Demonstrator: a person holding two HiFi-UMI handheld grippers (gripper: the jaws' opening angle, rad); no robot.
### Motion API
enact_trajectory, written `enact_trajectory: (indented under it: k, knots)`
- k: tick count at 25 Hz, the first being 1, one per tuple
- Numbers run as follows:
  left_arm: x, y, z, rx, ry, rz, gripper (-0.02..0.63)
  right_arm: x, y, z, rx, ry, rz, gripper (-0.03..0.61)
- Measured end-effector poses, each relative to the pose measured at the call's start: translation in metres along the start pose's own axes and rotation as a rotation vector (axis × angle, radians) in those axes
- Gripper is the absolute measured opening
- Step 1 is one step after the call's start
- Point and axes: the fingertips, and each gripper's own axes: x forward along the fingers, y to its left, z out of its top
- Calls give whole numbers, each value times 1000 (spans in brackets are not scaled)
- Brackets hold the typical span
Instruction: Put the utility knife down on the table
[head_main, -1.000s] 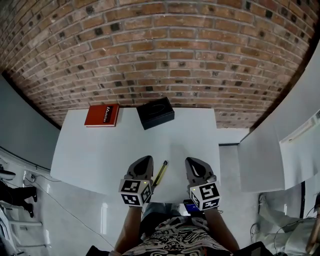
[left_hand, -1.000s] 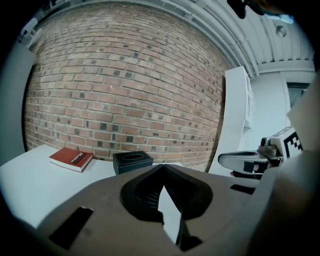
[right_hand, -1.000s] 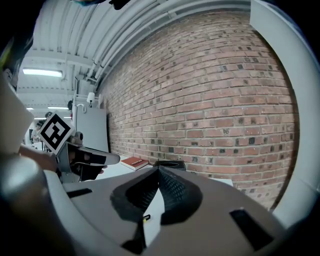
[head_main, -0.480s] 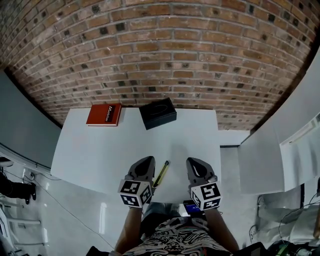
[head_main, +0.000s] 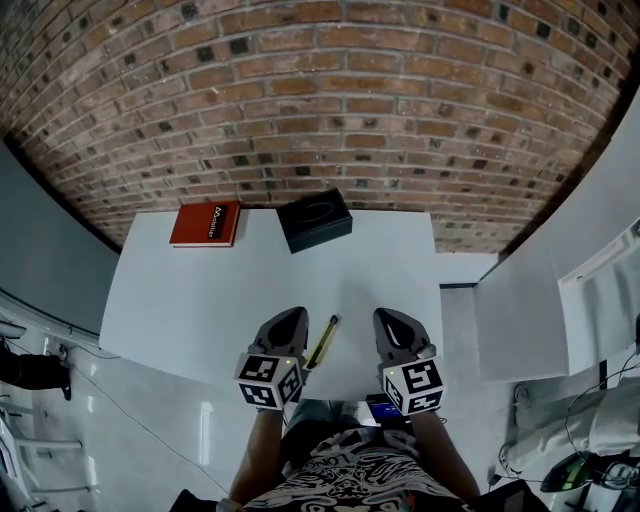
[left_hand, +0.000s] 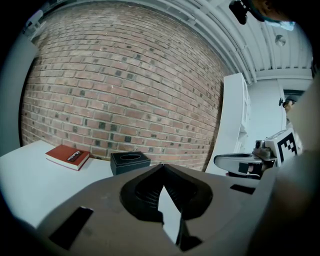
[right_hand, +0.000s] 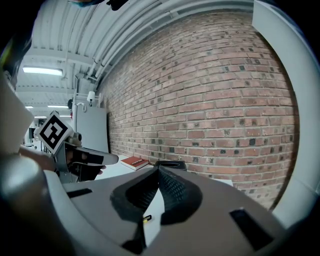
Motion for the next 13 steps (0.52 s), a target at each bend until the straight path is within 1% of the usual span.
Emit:
enact_trajectory:
  k: [13]
  knots:
    - [2,8,-10,-8,30,-24,15,5,7,-4,-6,17,-18,0]
